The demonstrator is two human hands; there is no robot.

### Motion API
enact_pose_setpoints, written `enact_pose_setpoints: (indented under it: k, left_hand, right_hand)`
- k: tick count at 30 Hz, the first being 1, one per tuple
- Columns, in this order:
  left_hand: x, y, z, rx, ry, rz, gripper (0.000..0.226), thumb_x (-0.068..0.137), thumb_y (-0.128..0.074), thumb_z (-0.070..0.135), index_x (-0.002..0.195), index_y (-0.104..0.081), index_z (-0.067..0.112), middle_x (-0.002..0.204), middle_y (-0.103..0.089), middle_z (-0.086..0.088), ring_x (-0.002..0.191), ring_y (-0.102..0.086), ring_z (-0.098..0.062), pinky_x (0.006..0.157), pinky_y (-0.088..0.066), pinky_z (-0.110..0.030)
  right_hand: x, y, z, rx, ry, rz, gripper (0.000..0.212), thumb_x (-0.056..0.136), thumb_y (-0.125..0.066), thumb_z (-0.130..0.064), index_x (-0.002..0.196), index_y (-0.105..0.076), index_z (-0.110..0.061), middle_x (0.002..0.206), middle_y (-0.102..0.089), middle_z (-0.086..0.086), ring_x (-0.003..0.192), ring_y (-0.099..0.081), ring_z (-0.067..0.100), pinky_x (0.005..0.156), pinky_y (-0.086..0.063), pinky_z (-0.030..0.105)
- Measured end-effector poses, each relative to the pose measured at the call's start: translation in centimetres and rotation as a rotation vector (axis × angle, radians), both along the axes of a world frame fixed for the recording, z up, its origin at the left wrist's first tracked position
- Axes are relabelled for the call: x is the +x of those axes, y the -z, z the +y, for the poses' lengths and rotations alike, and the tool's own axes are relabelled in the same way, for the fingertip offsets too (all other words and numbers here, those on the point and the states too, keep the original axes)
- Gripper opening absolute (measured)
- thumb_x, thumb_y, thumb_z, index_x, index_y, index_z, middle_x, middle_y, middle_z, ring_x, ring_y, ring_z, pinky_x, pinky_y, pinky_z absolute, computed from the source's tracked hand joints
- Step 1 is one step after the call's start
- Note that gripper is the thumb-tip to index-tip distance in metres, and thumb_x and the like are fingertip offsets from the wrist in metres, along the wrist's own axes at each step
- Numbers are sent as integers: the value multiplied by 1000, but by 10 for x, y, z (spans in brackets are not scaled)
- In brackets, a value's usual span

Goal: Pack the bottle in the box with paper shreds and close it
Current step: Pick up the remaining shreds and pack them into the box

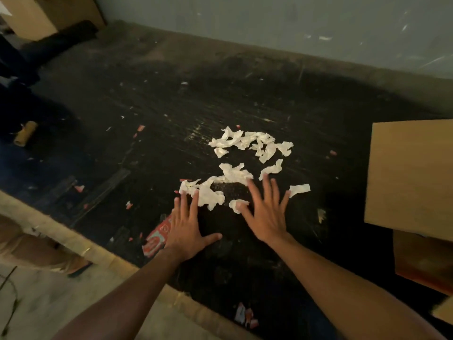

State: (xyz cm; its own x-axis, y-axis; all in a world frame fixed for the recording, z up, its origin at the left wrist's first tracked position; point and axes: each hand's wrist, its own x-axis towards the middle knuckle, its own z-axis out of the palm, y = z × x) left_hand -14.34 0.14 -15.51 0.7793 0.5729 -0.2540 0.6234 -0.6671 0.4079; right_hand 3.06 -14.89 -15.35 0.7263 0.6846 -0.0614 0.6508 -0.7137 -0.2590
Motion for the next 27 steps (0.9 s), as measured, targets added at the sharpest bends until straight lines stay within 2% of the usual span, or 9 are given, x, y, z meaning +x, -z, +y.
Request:
enact_pose_setpoints:
  k: [6, 10, 12, 14, 16, 18, 20, 22, 27]
  left_hand:
    - [25, 10, 18, 57, -43, 91, 145, 50, -50, 97, 141, 42, 32, 153, 41, -8, 144, 32, -30, 117, 16, -50]
    - [51, 13, 24, 50, 131, 70, 133, 62, -48, 91, 141, 42, 33, 159, 32, -3, 147, 26, -26, 119, 12, -50]
    - [56, 10, 26, 37, 263, -4, 116, 73, -41, 86, 146, 33, 34, 164, 18, 0, 151, 14, -25, 121, 6, -48]
    - [58, 0, 33, 21, 315, -120, 98, 84, -38, 78, 153, 17, 36, 165, -12, 1, 150, -12, -22, 121, -11, -43]
    - [64, -10, 52, 53, 292, -216, 88, 86, -36, 75, 155, 6, 39, 151, -35, 0, 135, -34, -17, 113, -28, -39]
    - [79, -18, 77, 80, 237, -242, 88, 84, -34, 77, 155, 2, 39, 145, -36, -3, 126, -36, -18, 109, -34, -40]
    - [105, -25, 104, 37, 191, -204, 93, 84, -40, 76, 156, 4, 37, 153, -26, -6, 135, -29, -25, 112, -32, -48]
    - [138, -29, 127, -47, 162, -151, 95, 85, -48, 71, 156, 7, 36, 161, -14, -6, 145, -19, -30, 115, -27, -54]
    - [220, -24, 166, -154, 238, -101, 101, 84, -52, 71, 155, 11, 35, 166, -4, -2, 151, -10, -29, 117, -23, -58]
  right_hand:
    - [84, 2, -24, 56, 510, 177, 70, 96, -25, -64, 155, 3, -39, 165, 11, 11, 151, 6, 33, 117, -1, 65]
    - [78, 8, -17, 61, 302, 274, 68, 99, -20, -60, 156, 6, -31, 165, 6, 7, 151, 8, 22, 120, 8, 47]
    - [59, 5, -11, 156, 144, 338, 63, 101, -23, -55, 157, -6, -30, 165, -2, -1, 149, 5, 11, 121, 6, 40]
    - [46, 2, -8, 322, 72, 388, 50, 103, -33, -45, 150, -34, -30, 161, -25, -5, 145, -12, 4, 123, -8, 41]
    - [47, -3, -3, 520, 151, 345, 34, 102, -42, -36, 132, -54, -26, 143, -46, -6, 134, -35, 3, 117, -31, 45]
    - [66, -9, 9, 609, 282, 285, 29, 100, -45, -36, 126, -55, -25, 134, -49, -5, 126, -41, 6, 110, -39, 47]
    - [99, -17, 24, 534, 360, 256, 40, 99, -42, -46, 136, -47, -32, 146, -41, 1, 137, -33, 16, 113, -32, 55]
    - [140, -26, 41, 338, 411, 302, 53, 97, -35, -59, 147, -30, -43, 163, -16, 2, 149, -12, 29, 115, -15, 67]
    - [213, -37, 91, 12, 328, 415, 62, 90, -23, -77, 146, -2, -62, 165, 16, -2, 150, 14, 34, 109, -2, 76]
